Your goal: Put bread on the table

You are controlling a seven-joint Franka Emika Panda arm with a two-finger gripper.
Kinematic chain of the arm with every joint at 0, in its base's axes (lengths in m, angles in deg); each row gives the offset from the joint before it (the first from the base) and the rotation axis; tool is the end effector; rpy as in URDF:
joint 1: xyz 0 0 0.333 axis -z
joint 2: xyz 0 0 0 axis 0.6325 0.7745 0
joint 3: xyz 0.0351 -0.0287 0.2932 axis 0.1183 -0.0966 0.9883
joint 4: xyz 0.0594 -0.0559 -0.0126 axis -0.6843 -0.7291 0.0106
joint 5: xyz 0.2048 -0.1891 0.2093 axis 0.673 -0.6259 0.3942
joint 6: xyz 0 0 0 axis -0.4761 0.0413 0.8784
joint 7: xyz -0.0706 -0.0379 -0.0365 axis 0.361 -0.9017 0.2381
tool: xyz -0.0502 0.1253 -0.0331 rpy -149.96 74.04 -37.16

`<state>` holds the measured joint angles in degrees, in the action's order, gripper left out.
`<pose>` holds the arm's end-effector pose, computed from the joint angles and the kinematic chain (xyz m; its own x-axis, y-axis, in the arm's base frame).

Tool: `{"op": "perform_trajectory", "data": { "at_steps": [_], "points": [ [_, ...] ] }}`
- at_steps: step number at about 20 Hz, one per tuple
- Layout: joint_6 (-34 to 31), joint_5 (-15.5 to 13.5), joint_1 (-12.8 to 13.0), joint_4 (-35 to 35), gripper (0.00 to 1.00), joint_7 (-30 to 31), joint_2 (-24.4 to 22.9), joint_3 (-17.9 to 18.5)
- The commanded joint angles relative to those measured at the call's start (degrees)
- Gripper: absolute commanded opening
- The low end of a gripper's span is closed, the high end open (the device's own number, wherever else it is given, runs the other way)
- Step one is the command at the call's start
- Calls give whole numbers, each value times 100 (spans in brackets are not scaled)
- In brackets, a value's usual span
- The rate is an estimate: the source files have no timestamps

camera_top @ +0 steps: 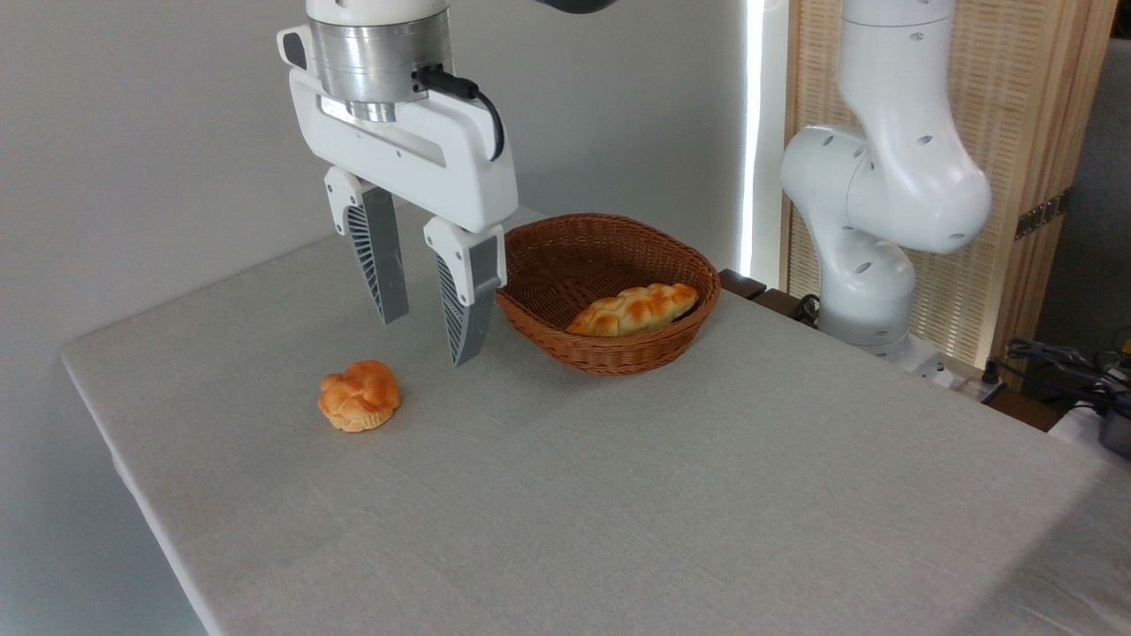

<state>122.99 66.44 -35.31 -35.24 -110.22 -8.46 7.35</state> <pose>0.5241 -0.0181 0.5580 0.7914 -0.6010 0.1118 -0.6080 -0.7929 0.0410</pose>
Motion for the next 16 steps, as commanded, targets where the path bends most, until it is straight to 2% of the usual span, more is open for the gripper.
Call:
{"op": "perform_trajectory", "data": {
  "at_steps": [1, 2, 4, 5, 6, 10, 16],
  "points": [
    [-97, 26, -102, 27, 100, 41, -24, -255],
    [-97, 26, -181, 18, 100, 41, -24, -369],
    [-88, 26, -505, 18, 100, 41, -68, -764],
    [-97, 26, -541, 27, 100, 41, -68, -809],
    [-97, 52, -542, 27, 100, 41, -68, -836],
    [-280, 552, -533, 27, 100, 15, -59, -880],
    [-325, 510, -498, 27, 100, 24, -68, -766]
  ]
}}
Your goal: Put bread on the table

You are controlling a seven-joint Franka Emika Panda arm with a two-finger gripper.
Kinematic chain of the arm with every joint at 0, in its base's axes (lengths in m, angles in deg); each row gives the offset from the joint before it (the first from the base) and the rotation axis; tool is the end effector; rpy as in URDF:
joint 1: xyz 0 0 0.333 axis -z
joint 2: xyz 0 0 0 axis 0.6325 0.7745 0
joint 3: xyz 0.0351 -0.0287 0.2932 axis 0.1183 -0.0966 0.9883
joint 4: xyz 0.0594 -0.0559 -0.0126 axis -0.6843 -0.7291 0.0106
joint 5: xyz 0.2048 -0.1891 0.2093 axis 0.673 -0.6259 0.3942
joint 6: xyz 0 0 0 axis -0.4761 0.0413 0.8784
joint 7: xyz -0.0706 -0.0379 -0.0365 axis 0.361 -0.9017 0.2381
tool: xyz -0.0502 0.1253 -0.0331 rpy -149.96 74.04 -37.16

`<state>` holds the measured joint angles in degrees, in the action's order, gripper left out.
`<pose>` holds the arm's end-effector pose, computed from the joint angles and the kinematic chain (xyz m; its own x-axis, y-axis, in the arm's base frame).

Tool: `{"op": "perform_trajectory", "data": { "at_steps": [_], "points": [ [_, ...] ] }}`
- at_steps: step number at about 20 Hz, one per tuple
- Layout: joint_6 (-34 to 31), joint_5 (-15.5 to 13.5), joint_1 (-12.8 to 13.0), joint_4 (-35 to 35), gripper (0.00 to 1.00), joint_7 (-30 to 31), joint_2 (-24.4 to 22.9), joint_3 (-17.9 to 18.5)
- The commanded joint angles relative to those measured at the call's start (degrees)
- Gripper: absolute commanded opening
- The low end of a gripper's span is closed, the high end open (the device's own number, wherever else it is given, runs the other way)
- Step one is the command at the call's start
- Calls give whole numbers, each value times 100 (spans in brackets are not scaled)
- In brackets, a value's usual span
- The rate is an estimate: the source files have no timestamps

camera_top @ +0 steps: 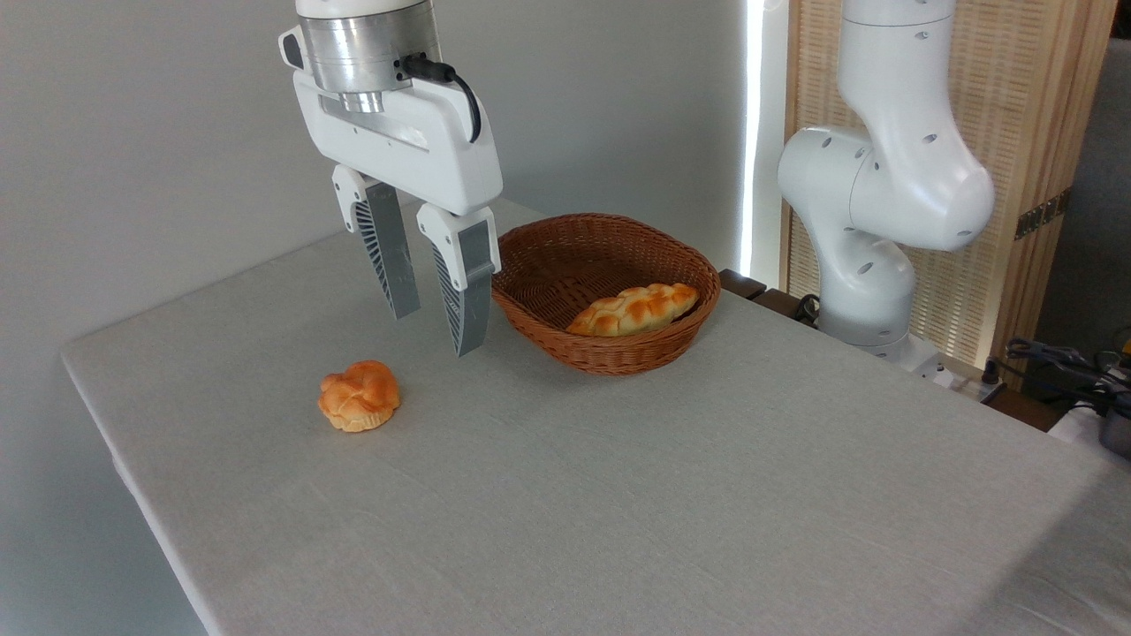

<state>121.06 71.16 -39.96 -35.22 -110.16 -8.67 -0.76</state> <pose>0.5175 -0.0388 0.5562 0.7516 -0.6585 0.0393 -0.6588 -0.7523 -0.0063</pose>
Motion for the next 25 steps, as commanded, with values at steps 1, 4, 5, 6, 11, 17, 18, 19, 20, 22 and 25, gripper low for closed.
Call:
{"op": "perform_trajectory", "data": {
  "at_steps": [1, 4, 5, 6, 11, 17, 18, 19, 20, 22, 25],
  "points": [
    [-132, 38, -34, 25, 100, 9, -47, 62],
    [-132, 55, 71, 25, 100, 9, -47, 185],
    [-132, 55, 115, 25, 100, 9, -38, 229],
    [-132, 55, 125, 25, 100, 0, -38, 256],
    [-132, 38, 361, 148, 100, 9, -3, 528],
    [-132, 38, 362, 148, 100, -44, -3, 528],
    [-132, 38, 362, 148, 100, -44, 14, 528],
    [-132, 38, 362, 148, 100, -18, 15, 528],
    [-132, 38, 362, 148, 100, -9, 15, 520],
    [-132, 29, 362, 148, 100, -35, 23, 528],
    [-132, 29, 362, 157, 100, -44, 32, 528]
  ]
}}
